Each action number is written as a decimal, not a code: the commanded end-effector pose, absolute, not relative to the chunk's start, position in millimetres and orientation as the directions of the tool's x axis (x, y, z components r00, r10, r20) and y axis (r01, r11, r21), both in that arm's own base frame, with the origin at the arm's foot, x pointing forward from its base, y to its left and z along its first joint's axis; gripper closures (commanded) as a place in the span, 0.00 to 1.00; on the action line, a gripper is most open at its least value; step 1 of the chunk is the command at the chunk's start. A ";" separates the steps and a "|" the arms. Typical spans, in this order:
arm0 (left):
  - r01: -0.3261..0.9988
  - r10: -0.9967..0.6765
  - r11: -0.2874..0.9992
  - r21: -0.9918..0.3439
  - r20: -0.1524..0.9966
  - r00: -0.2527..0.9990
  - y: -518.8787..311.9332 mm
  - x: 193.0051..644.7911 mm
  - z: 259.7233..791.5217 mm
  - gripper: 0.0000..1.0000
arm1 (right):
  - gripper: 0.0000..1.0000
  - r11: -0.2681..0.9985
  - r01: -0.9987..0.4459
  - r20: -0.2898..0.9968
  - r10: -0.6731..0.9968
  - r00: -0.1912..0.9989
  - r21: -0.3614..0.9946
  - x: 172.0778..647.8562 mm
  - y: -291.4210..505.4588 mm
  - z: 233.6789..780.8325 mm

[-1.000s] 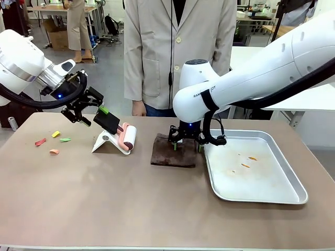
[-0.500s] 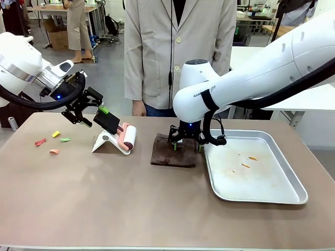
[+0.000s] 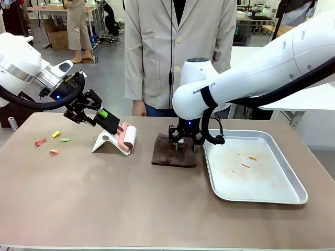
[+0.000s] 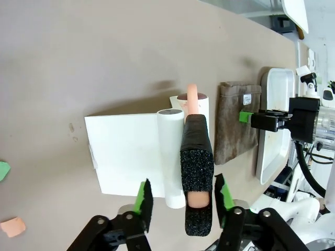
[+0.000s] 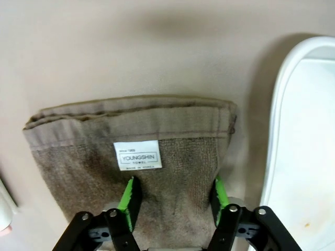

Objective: Clean the surface of the table.
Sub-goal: Hold the Lint Roller with your left hand and the towel with your right hand, then if a person points to the right, clean the right side of the table with your right hand, and if they point to the left, clean the left side with your left hand.

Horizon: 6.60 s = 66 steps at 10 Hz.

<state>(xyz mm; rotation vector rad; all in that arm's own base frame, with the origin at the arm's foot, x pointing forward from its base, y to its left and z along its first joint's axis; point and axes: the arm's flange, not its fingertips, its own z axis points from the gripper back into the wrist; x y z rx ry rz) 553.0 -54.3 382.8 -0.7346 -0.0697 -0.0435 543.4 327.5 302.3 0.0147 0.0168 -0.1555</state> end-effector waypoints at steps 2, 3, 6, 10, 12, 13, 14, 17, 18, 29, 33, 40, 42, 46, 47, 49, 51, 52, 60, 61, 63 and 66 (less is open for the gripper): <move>0.101 -0.015 0.719 -0.687 0.130 0.991 -49.4 555.4 382.7 0.86 | 1.00 0.991 0.133 -0.053 -0.132 0.990 0.027 545.7 319.8 292.9; 0.107 -0.016 0.717 -0.689 0.138 0.990 -49.3 555.8 383.1 0.97 | 1.00 0.991 0.130 -0.055 -0.129 0.990 0.027 545.9 320.1 292.6; 0.122 -0.009 0.714 -0.689 0.165 0.986 -47.7 556.3 384.8 1.00 | 1.00 0.991 0.132 -0.061 -0.129 0.990 0.034 546.0 319.5 291.1; 0.143 0.007 0.696 -0.704 0.206 0.979 -46.6 553.2 388.2 1.00 | 1.00 0.990 0.134 -0.065 -0.131 0.989 0.039 546.4 318.7 290.2; 0.161 -0.003 0.685 -0.711 0.219 0.976 -45.3 548.9 393.0 1.00 | 1.00 0.984 0.135 -0.090 -0.125 0.988 0.116 545.6 312.3 299.9; 0.173 -0.019 0.668 -0.724 0.216 0.976 -42.6 545.9 397.1 1.00 | 1.00 0.968 0.141 -0.100 -0.123 0.987 0.207 543.9 302.7 312.9; 0.180 -0.037 0.647 -0.741 0.205 0.978 -39.2 543.2 400.7 1.00 | 1.00 0.945 0.156 -0.112 -0.129 0.985 0.287 540.8 292.4 324.3; 0.102 -0.021 0.537 -0.837 0.108 0.994 -16.9 536.0 421.7 1.00 | 1.00 0.838 0.209 -0.194 -0.126 0.973 0.504 529.8 262.0 346.3; 0.081 -0.018 0.466 -0.881 0.082 0.996 -5.3 535.2 426.3 1.00 | 1.00 0.783 0.221 -0.221 -0.110 0.969 0.581 524.8 253.7 352.0; -0.076 0.291 -0.006 -0.997 -0.075 0.954 180.9 423.7 396.8 1.00 | 1.00 0.038 0.091 -0.080 -0.226 0.971 0.995 363.7 60.5 409.2; -0.025 0.284 0.093 -0.995 0.002 0.959 254.9 394.7 409.3 1.00 | 1.00 -0.060 0.219 -0.223 -0.423 0.878 0.974 353.7 -62.7 419.3; 0.007 0.267 -0.027 -1.000 -0.001 0.964 349.2 374.3 372.0 1.00 | 1.00 0.060 0.260 -0.174 -0.600 0.781 0.964 317.0 -122.2 398.9; -0.028 0.292 -0.012 -1.000 -0.031 0.956 349.2 366.8 371.5 1.00 | 1.00 0.005 0.266 -0.213 -0.581 0.785 0.964 341.0 -146.3 403.7; -0.028 0.292 -0.012 -1.000 -0.031 0.956 349.2 366.8 371.5 1.00 | 1.00 0.005 0.266 -0.213 -0.581 0.785 0.964 341.0 -146.3 403.7; -0.028 0.292 -0.012 -1.000 -0.031 0.956 349.2 366.8 371.5 1.00 | 1.00 0.005 0.266 -0.213 -0.581 0.785 0.964 341.0 -146.3 403.7; -0.028 0.292 -0.012 -1.000 -0.031 0.956 349.2 366.8 371.5 1.00 | 1.00 0.005 0.266 -0.213 -0.581 0.785 0.964 341.0 -146.3 403.7; -0.028 0.292 -0.012 -1.000 -0.031 0.956 349.2 366.8 371.5 1.00 | 1.00 0.005 0.266 -0.213 -0.581 0.785 0.964 341.0 -146.3 403.7; -0.028 0.292 -0.012 -1.000 -0.031 0.956 349.2 366.8 371.5 1.00 | 1.00 0.005 0.266 -0.213 -0.581 0.785 0.964 341.0 -146.3 403.7; -0.028 0.292 -0.012 -1.000 -0.031 0.956 349.2 366.8 371.5 1.00 | 1.00 0.005 0.266 -0.213 -0.581 0.785 0.964 341.0 -146.3 403.7; -0.028 0.292 -0.012 -1.000 -0.031 0.956 349.2 366.8 371.5 1.00 | 1.00 0.005 0.266 -0.213 -0.581 0.785 0.964 341.0 -146.3 403.7; -0.028 0.292 -0.012 -1.000 -0.031 0.956 349.2 366.8 371.5 1.00 | 1.00 0.005 0.266 -0.213 -0.581 0.785 0.964 341.0 -146.3 403.7; -0.028 0.292 -0.012 -1.000 -0.031 0.956 349.2 366.8 371.5 1.00 | 0.89 0.138 0.274 -0.140 -0.600 0.787 0.952 347.1 -135.0 407.6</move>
